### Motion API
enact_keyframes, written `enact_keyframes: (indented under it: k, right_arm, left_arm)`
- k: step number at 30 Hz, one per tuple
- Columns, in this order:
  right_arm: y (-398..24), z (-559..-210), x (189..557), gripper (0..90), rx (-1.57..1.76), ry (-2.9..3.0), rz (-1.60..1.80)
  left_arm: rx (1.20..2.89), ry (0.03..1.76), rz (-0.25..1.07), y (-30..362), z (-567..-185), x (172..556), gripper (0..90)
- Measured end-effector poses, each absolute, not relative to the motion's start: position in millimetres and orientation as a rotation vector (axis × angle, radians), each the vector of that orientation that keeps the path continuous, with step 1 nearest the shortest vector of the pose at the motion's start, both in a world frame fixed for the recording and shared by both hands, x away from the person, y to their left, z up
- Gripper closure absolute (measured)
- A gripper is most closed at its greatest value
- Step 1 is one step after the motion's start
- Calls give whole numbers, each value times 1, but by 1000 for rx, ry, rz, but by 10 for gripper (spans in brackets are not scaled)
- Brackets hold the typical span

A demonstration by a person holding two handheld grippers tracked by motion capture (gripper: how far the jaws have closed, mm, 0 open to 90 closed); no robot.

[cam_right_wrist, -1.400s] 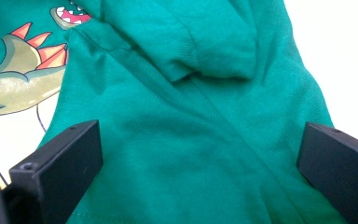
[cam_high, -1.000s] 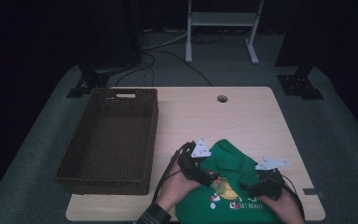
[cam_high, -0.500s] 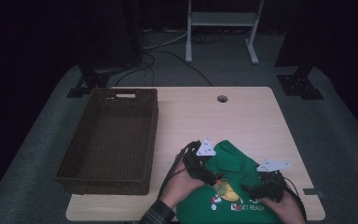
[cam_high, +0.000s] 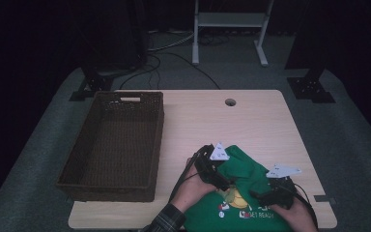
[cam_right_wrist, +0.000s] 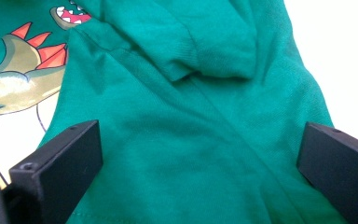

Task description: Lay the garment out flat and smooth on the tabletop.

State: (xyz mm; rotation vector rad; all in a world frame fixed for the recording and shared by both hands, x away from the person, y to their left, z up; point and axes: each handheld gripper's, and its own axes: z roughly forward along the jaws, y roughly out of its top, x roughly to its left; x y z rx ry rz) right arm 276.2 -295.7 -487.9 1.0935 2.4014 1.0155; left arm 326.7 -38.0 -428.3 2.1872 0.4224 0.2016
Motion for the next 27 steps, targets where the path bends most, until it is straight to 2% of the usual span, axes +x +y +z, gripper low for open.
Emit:
enact_keyframes:
  k: [13, 15, 23, 27]
  right_arm:
    - [-296, -488, 276, 0, 1096, 2402, 1015]
    - [-296, -488, 276, 0, 1096, 2402, 1015]
    - [-296, -488, 276, 0, 1095, 2403, 1014]
    - [-296, -488, 276, 0, 1094, 2402, 1014]
  left_arm:
    - [2182, 406, 205, -51, -429, 333, 2]
    - [2172, 393, 206, -53, -430, 334, 41]
    - [2187, 390, 201, -62, -437, 340, 54]
    - [2197, 380, 194, -63, -440, 342, 126]
